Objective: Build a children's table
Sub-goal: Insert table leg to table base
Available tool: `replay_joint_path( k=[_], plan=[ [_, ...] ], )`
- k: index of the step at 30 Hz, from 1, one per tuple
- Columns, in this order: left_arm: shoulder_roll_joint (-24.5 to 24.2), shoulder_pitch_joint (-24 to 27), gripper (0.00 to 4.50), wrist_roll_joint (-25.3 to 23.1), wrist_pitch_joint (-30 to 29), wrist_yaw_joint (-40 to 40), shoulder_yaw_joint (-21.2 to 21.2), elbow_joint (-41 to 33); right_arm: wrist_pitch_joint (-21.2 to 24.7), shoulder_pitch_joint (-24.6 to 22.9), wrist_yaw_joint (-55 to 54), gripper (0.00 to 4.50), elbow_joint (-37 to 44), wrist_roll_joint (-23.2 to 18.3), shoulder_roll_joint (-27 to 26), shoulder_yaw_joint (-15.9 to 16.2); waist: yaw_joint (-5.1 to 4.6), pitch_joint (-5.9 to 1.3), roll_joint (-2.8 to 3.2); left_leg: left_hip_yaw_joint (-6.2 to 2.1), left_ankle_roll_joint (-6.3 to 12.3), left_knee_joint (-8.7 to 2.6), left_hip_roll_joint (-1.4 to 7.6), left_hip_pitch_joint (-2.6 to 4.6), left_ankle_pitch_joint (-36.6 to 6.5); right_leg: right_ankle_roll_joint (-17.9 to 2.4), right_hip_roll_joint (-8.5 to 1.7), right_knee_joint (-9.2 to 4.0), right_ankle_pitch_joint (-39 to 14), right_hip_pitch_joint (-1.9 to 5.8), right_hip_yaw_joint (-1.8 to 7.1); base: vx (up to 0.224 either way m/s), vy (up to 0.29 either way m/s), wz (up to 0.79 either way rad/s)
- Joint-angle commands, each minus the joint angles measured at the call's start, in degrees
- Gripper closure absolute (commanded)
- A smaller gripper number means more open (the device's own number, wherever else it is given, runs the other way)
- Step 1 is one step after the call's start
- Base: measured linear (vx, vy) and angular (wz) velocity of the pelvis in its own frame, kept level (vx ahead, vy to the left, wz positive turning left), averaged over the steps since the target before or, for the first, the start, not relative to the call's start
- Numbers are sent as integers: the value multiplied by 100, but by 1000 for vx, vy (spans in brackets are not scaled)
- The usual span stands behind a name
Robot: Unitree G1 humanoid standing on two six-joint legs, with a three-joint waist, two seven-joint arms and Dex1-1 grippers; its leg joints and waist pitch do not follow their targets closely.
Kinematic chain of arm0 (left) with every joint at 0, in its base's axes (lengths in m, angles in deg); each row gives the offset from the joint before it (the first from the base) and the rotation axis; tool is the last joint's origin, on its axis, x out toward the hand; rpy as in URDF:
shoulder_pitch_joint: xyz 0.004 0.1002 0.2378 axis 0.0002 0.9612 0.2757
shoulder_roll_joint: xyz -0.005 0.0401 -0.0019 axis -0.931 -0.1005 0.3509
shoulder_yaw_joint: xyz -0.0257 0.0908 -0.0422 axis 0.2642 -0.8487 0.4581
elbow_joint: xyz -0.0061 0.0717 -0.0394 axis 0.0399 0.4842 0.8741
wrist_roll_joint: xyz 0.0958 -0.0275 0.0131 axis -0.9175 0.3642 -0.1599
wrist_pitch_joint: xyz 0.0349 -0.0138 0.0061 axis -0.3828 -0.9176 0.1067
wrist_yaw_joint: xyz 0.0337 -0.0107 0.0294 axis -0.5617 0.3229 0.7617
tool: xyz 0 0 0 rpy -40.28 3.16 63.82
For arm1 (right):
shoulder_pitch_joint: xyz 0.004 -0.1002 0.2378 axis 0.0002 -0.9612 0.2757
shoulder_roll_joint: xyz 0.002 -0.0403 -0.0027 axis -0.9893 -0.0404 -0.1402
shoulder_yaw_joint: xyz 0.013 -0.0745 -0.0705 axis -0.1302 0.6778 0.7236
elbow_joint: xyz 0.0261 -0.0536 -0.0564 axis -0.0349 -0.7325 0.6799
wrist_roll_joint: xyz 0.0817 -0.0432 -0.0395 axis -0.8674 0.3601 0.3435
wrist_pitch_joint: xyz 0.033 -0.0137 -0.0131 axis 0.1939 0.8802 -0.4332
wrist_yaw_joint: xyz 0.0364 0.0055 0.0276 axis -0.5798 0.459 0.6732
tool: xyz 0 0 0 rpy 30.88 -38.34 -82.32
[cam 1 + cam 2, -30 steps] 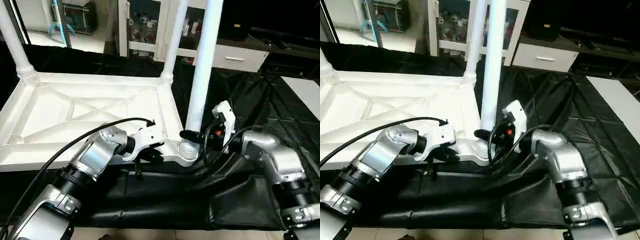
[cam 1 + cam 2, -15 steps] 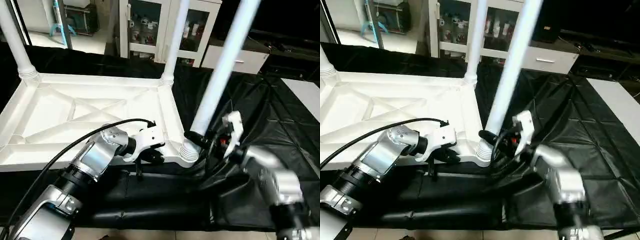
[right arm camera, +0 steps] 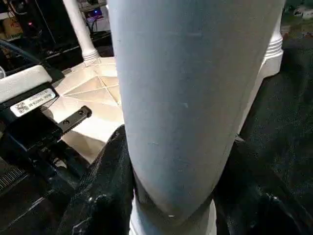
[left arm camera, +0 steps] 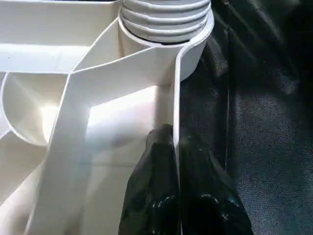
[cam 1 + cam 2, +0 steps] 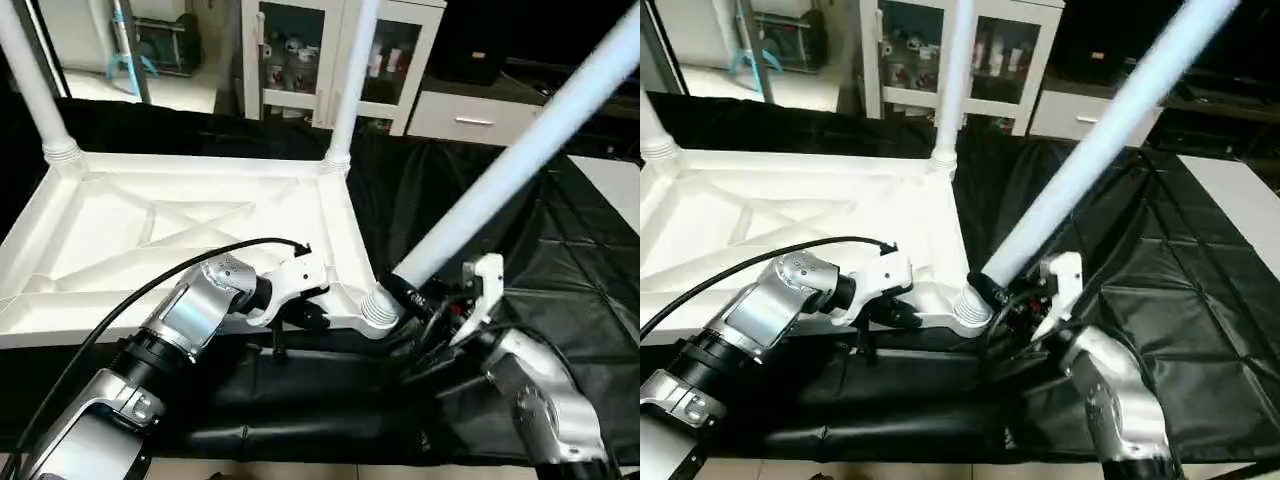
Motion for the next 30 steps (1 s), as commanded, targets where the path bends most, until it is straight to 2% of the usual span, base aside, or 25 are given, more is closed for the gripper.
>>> replay_joint_path(
  k=[1, 3, 5, 6, 7, 11, 12, 17, 21, 27, 30],
  plan=[
    [-2, -12, 450, -90, -75, 116, -76, 191, 284, -226, -9, 264, -184, 440, 224, 403, -18, -221, 79, -116, -172, -474, 153, 95, -2140, -873, -271, -497, -1883, 112, 130, 0, 0, 0],
    [0, -14, 450, -90, -73, 121, -73, 197, 317, -204, 37, 264, -206, 607, 352, 574, -26, -208, 69, -112, -176, -478, 151, 99, -2177, -834, -260, -511, -1987, 109, 124, 0, 0, 0],
    [-4, -22, 450, -90, -66, 128, -77, 212, 433, -156, 140, 264, -218, 769, 512, 782, -34, -203, 89, -122, -194, -484, 152, 109, -2295, -776, -279, -537, -2219, 94, 129, 0, 0, 0],
    [-6, -26, 450, -89, -63, 132, -78, 219, 478, -129, 172, 264, -231, 839, 572, 858, -39, -205, 77, -133, -208, -489, 154, 109, -2333, -741, -279, -543, -2288, 97, 124, 0, 0, 0],
    [-11, -32, 450, -88, -61, 137, -80, 226, 603, -71, 261, 264, -249, 946, 693, 1001, -56, -203, 38, -134, -207, -491, 154, 110, -2371, -717, -269, -550, -2328, 92, 119, 0, 0, 0],
    [-18, -34, 450, -96, -60, 147, -71, 228, 857, 55, 444, 264, -292, 1051, 892, 1214, -116, -190, 45, -171, -247, -500, 151, 122, -2689, -598, -294, -607, -2805, 61, 111, 0, 0, 0],
    [-22, -32, 450, -95, -63, 149, -65, 224, 1008, 95, 537, 265, -290, 1001, 962, 1288, -115, -192, 9, -178, -245, -500, 159, 132, -2724, -576, -304, -617, -2870, 53, 106, 0, 0, 0],
    [-35, -40, 450, -76, -67, 147, -43, 227, 1509, 379, 632, 265, -484, 808, 992, 1315, -124, -207, 2, -171, -249, -504, 158, 132, -2715, -626, -281, -607, -2632, 45, 112, 0, 0, 0],
    [-44, -60, 450, -69, -50, 125, -52, 252, 1461, 660, 620, 265, -854, 938, 955, 1309, -137, -199, 4, -182, -280, -499, 151, 139, -2834, -589, -302, -636, -2866, 31, 102, 0, 0, 0],
    [-61, -90, 450, -50, -37, 67, -82, 254, 1614, 1093, 538, 265, -1139, 802, 887, 1121, -198, -187, 24, -233, -336, -517, 146, 158, -3184, -484, -301, -681, -3271, 12, 65, 0, 0, 0],
    [-64, -91, 450, -45, -38, 50, -93, 245, 1682, 1223, 486, 265, -1253, 778, 856, 1035, -234, -181, 33, -254, -357, -530, 147, 165, -3287, -494, -304, -698, -3287, 8, 40, 0, 0, 0]
  ],
)
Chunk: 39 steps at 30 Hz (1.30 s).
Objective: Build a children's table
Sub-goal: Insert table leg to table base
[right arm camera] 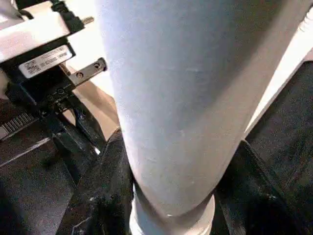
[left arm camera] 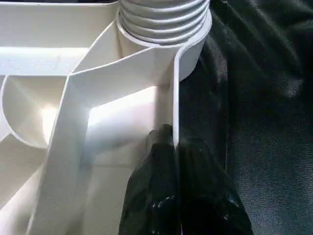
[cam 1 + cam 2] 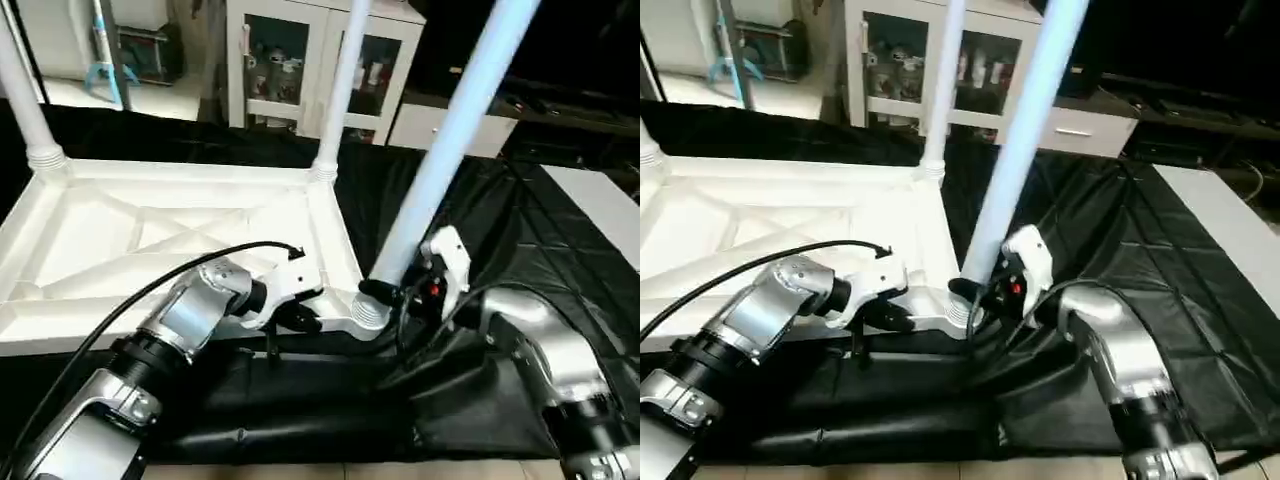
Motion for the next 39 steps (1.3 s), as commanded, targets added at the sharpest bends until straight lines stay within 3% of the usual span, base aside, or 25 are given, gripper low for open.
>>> replay_joint_path(
  k=[1, 4, 7, 12, 26, 34, 36, 39],
  plan=[
    [38, -61, 450, -27, -43, -18, -63, 19, 506, -162, -200, 265, -726, 243, 17, 144, -36, -110, 133, -222, -381, -526, 161, 105, -3316, -527, -312, -565, -3196, -13, 59, 0, 0, 0],
    [40, -49, 450, -21, -52, -22, -68, 0, 497, -137, -237, 265, -814, 277, 5, 146, -62, -101, 146, -240, -402, -537, 161, 109, -3450, -568, -329, -583, -3112, -10, 7, 0, 0, 0],
    [43, -13, 450, -2, -66, -29, -77, -48, 383, -138, -314, 265, -1008, 369, -54, 192, -64, -92, 133, -245, -383, -529, 155, 126, -3511, -533, -350, -611, -3268, -30, -5, 0, 0, 0],
    [15, 9, 450, 3, -35, -51, -89, -72, 278, -126, -399, 265, -1099, 454, -126, 240, -73, -85, 162, -270, -408, -543, 157, 136, -3648, -479, -355, -629, -3366, -39, -24, 0, 0, 0],
    [-13, 42, 450, 4, -11, -23, -93, -121, -70, -138, -419, 265, -1236, 689, -136, 401, -107, -63, 187, -299, -436, -591, 168, 167, -3978, -474, -370, -684, -3281, -40, -115, 0, 0, 0],
    [-1, 76, 450, 13, -29, 43, -82, -168, -301, -540, -357, 265, -1086, 714, -72, 451, -114, -40, 175, -315, -414, -605, 170, 177, -4111, -395, -378, -723, -3478, -53, -132, 0, 0, 0],
    [-2, 86, 450, 15, -28, 49, -81, -175, -280, -640, -354, 265, -1084, 738, -23, 476, -114, -29, 187, -315, -411, -603, 168, 218, -4194, -372, -370, -749, -3544, -78, -142, 0, 0, 0],
    [4, 95, 450, 15, -27, 56, -82, -180, -242, -751, -306, 265, -1034, 772, 53, 532, -109, -40, 194, -316, -403, -620, 171, 262, -4215, -365, -383, -792, -3491, -41, -164, 0, 0, 0]
  ],
)
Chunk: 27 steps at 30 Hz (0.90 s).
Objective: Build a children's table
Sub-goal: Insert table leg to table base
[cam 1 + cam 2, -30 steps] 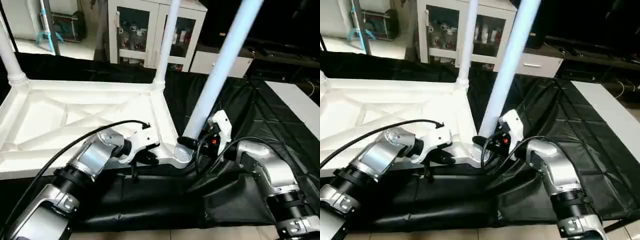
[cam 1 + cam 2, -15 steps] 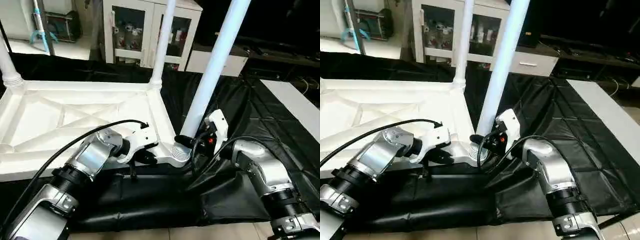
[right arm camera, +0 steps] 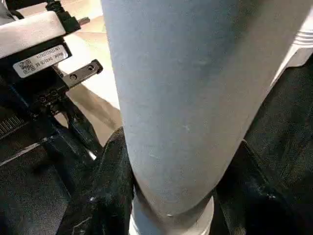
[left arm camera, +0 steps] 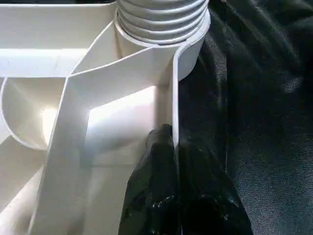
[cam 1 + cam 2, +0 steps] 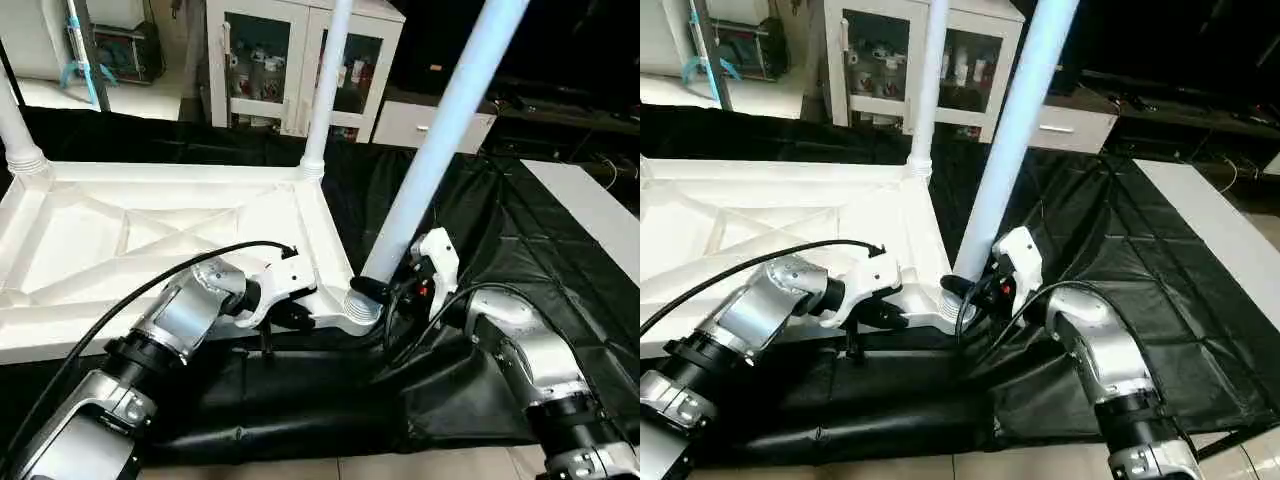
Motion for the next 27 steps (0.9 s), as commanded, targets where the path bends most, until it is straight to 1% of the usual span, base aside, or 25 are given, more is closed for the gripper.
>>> replay_joint_path(
  k=[1, 3, 5, 12, 15, 16, 17, 18, 19, 20, 21, 22, 23, 24, 25, 26, 27],
  plan=[
    [61, 36, 450, 13, 8, -47, -85, -142, 541, -597, -102, 265, -765, 607, 271, 435, -62, -52, 171, -206, -408, -561, 202, 169, -4142, -390, -295, -517, -3392, -114, 111, 0, 0, 0],
    [78, 36, 450, 16, 4, -39, -89, -141, 493, -661, -79, 265, -756, 633, 307, 458, -60, -58, 169, -205, -417, -572, 203, 151, -4105, -412, -290, -495, -3292, -108, 130, 0, 0, 0],
    [86, 30, 450, 18, 2, -34, -91, -139, 458, -667, -92, 265, -766, 637, 309, 450, -58, -50, 163, -203, -411, -576, 202, 150, -4109, -427, -287, -488, -3269, -121, 144, 0, 0, 0],
    [83, 18, 450, 26, -6, -11, -87, -139, 411, -567, -225, 265, -768, 569, 225, 336, -67, -37, 165, -225, -391, -571, 190, 161, -4213, -333, -304, -539, -3581, -132, 122, 0, 0, 0],
    [161, 7, 450, 54, -63, 176, 32, -110, 397, -494, -486, 265, -799, 525, 90, 191, -80, -29, 162, -239, -396, -578, 190, 157, -4252, -303, -310, -556, -3680, -132, 107, 0, 0, 0],
    [189, 0, 450, 61, -76, 227, 63, -102, 385, -467, -595, 265, -823, 523, 46, 138, -91, -36, 167, -248, -409, -584, 191, 156, -4272, -303, -308, -554, -3658, -121, 92, 0, 0, 0],
    [278, -34, 450, 104, -178, 334, 141, -110, 345, -364, -975, 265, -931, 554, -86, -5, -99, -38, 164, -253, -412, -590, 191, 152, -4270, -302, -307, -557, -3637, -108, 82, 0, 0, 0],
    [394, -98, 450, 138, -297, 482, 227, -105, 270, -207, -1473, 265, -1119, 618, -238, -170, -124, -47, 184, -262, -456, -613, 195, 139, -4261, -329, -308, -538, -3530, -89, 66, 0, 0, 0],
    [471, -144, 450, 159, -378, 575, 280, -99, 219, -99, -1797, 265, -1250, 663, -332, -274, -182, -48, 186, -290, -490, -641, 190, 102, -4295, -334, -290, -531, -3444, -46, 19, 0, 0, 0],
    [519, -180, 450, 156, -413, 638, 299, -81, 205, -36, -1938, 265, -1324, 675, -379, -315, -212, -36, 194, -303, -498, -656, 190, 92, -4362, -339, -279, -537, -3414, -37, -4, 0, 0, 0],
    [629, -262, 450, 149, -495, 782, 342, -40, 172, 108, -2258, 265, -1494, 702, -484, -410, -262, -27, 213, -317, -504, -669, 190, 100, -4493, -352, -272, -540, -3364, -31, -22, 0, 0, 0],
    [919, -483, 450, 134, -658, 1148, 450, 122, 139, 434, -2884, 265, -1871, 700, -709, -598, -322, -22, 243, -337, -500, -682, 183, 119, -4641, -374, -254, -552, -3297, -29, -75, 0, 0, 0],
    [1204, -711, 450, 132, -732, 1501, 558, 338, 92, 725, -3383, 265, -2196, 694, -911, -713, -356, -14, 258, -337, -504, -694, 186, 122, -4722, -400, -242, -552, -3232, -24, -106, 0, 0, 0],
    [1358, -837, 450, 134, -764, 1692, 619, 464, 65, 882, -3644, 265, -2371, 690, -1017, -770, -411, -5, 299, -338, -497, -745, 207, 94, -4830, -459, -222, -517, -2962, 45, -170, 0, 0, 0],
    [1600, -1051, 450, 118, -767, 2014, 699, 694, 8, 1132, -4018, 265, -2652, 699, -1188, -821, -408, -71, 303, -361, -491, -744, 226, 11, -4649, -526, -280, -373, -2487, 187, -129, -59, 6, -11],
    [1782, -1235, 450, 70, -699, 2315, 738, 910, -88, 1325, -4317, 265, -2867, 773, -1319, -788, -388, -40, 333, -339, -509, -758, 225, 5, -4606, -574, -295, -375, -2419, 140, -105, -59, 6, -11],
    [1854, -1309, 450, 51, -667, 2443, 756, 996, -136, 1397, -4411, 265, -2946, 803, -1370, -767, -406, -40, 270, -283, -473, -670, 175, 63, -4443, -597, -322, -472, -2584, 42, -91, 0, 0, 0]
  ],
)
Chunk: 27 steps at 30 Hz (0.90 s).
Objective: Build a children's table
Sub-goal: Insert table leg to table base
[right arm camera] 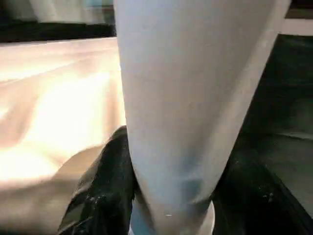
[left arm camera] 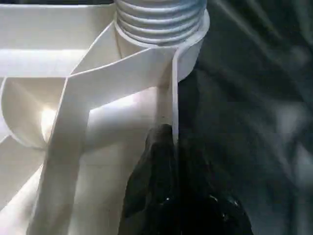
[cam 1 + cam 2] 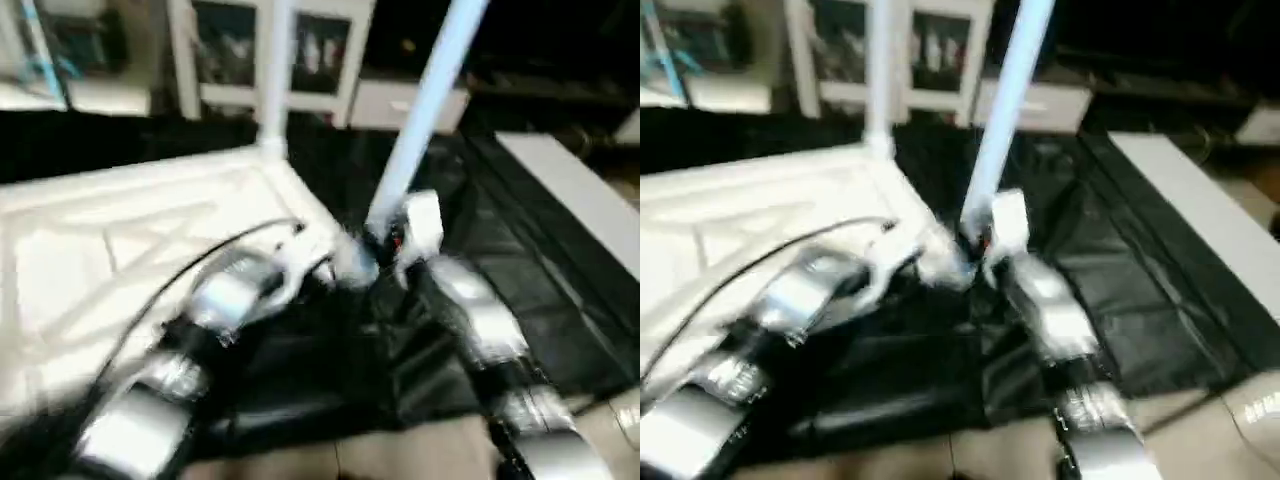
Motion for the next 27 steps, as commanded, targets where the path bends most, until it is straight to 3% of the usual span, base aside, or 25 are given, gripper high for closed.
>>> replay_joint_path(
  k=[1, 2, 4, 5, 7, 9, 12, 16, 19, 20, 23, 24, 26, 27],
  plan=[
    [473, -552, 450, 251, 270, 281, 156, -169, 194, -119, -880, 265, -1164, 408, -59, -81, -27, -237, 85, -112, -389, -521, 175, 177, -4055, -567, -360, -392, -2878, 45, 109, 0, 0, 0],
    [571, -642, 450, 275, 291, 393, 206, -108, 152, -20, -975, 265, -1290, 431, -147, -61, -18, -251, 68, -103, -339, -488, 160, 150, -3781, -571, -401, -395, -2966, 65, 128, 0, 0, 0],
    [679, -747, 450, 294, 295, 489, 250, -67, 99, 147, -1097, 265, -1523, 466, -276, 6, 65, -288, 41, -70, -211, -491, 168, -56, -2599, -686, -435, -294, -2507, 178, 232, 0, 0, 0],
    [684, -751, 450, 294, 293, 492, 252, -68, 95, 160, -1101, 265, -1542, 471, -283, 15, 78, -277, 44, -50, -198, -492, 170, -69, -2435, -715, -415, -265, -2370, 158, 245, 0, 0, 0],
    [696, -784, 450, 244, 307, 541, 280, -19, -17, 276, -1201, 265, -1733, 560, -321, 52, 152, -278, 32, 17, -149, -447, 179, 4, -2206, -826, -378, -212, -2102, 73, 281, 0, 0, 0],
    [706, -810, 450, 233, 323, 575, 306, 49, -75, 334, -1257, 265, -1848, 573, -343, 18, 173, -303, -1, 58, -91, -425, 173, -16, -1911, -940, -324, -127, -1676, 91, 302, 29, -16, 1],
    [679, -836, 450, 201, 388, 664, 339, 236, -202, 432, -1335, 265, -2098, 598, -360, -62, 218, -337, -8, 134, 30, -382, 179, 36, -1708, -1072, -273, -66, -1338, 41, 309, 62, -34, 4],
    [691, -865, 450, 199, 425, 695, 370, 332, -398, 514, -1278, 265, -2235, 535, -377, -180, 273, -357, -19, 174, 75, -351, 178, -5, -1432, -1104, -269, -8, -1225, 81, 310, 28, -15, 2],
    [692, -885, 450, 194, 444, 642, 371, 382, -682, 593, -881, 265, -2248, 408, -407, -251, 303, -369, 10, 186, 49, -341, 206, 3, -1198, -1168, -260, 30, -948, 103, 309, 0, 0, 0],
    [689, -885, 450, 192, 451, 627, 367, 390, -744, 600, -791, 230, -2233, 390, -408, -252, 303, -371, 6, 189, 51, -340, 205, 4, -1223, -1182, -254, 33, -946, 104, 306, 0, 0, 0],
    [645, -854, 450, 179, 471, 574, 339, 386, -934, 569, -491, 195, -1998, 324, -381, -247, 328, -373, 11, 195, 35, -331, 206, 18, -1233, -1214, -249, 36, -943, 114, 309, 0, 0, 0],
    [638, -851, 450, 178, 478, 572, 338, 391, -964, 571, -440, 186, -1981, 317, -374, -247, 355, -391, 15, 207, 59, -311, 207, 40, -1142, -1281, -251, 51, -794, 115, 313, 0, 0, 0],
    [599, -844, 450, 177, 498, 558, 345, 407, -1046, 550, -291, 175, -1866, 313, -312, -229, 393, -425, -15, 218, 155, -277, 198, 7, -737, -1390, -230, 150, -224, 157, 317, 0, 0, 0],
    [588, -845, 450, 172, 506, 554, 350, 416, -1062, 534, -226, 162, -1812, 302, -295, -228, 412, -408, -10, 230, 246, -271, 192, 14, -638, -1458, -226, 155, -98, 145, 320, 0, 0, 0]
  ],
)
